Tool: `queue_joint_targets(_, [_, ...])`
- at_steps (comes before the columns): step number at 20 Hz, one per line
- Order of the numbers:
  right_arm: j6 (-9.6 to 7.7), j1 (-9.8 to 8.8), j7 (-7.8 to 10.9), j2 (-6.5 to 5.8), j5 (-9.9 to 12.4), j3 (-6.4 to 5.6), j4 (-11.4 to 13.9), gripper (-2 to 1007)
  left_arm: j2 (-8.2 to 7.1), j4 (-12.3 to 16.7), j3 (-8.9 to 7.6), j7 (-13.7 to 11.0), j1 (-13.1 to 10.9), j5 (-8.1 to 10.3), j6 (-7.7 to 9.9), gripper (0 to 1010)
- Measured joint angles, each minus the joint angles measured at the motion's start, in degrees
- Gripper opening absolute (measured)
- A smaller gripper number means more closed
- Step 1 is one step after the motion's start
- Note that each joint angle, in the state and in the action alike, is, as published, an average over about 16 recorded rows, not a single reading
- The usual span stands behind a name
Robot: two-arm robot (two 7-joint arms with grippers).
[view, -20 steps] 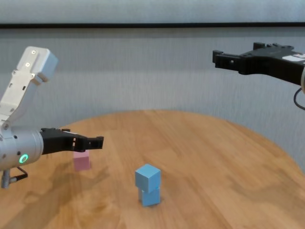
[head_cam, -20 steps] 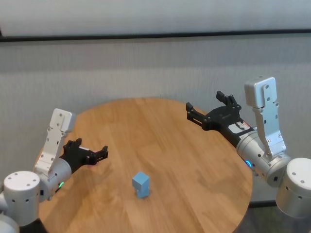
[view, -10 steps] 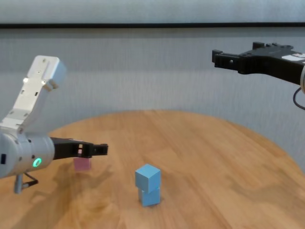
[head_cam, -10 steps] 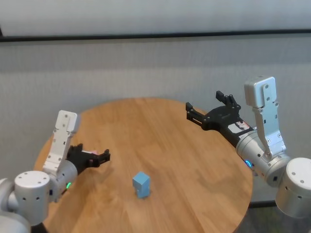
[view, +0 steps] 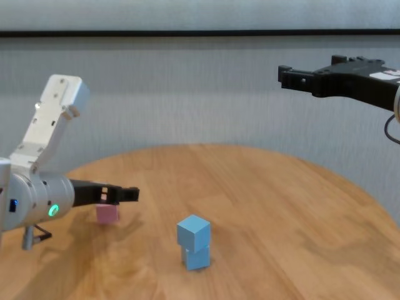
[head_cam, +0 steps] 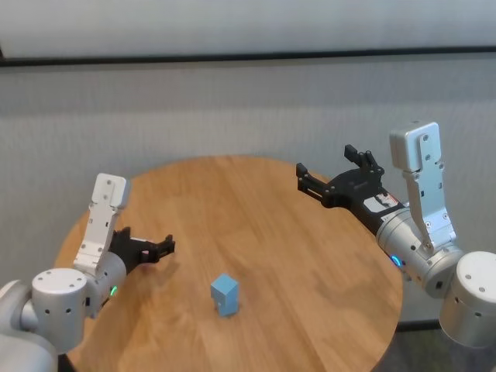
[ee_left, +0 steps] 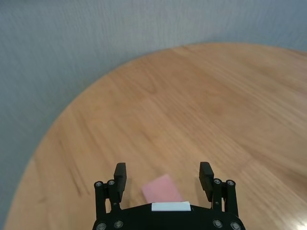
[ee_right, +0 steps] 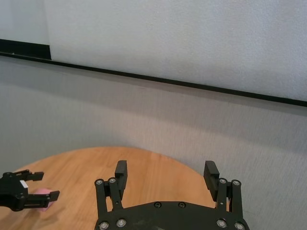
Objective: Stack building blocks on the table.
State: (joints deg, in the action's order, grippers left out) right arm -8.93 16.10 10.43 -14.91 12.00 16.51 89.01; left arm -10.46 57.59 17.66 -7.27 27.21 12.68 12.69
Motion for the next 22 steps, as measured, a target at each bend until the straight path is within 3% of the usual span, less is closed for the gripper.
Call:
queue_joint_targets(12, [-0.01, 0.0, 0.0, 0.0, 0.0, 0.0, 0.0, 1004, 0.36, 3.44, -1.49, 0.56, -1.93, -1.03, 3.99, 1000])
queue_joint_targets(22, [-0.01, 0.0, 0.0, 0.0, 0.0, 0.0, 0.0, 1005, 1.22, 4.34, -2.61, 0.61, -2.5, -1.59, 6.51, 1000])
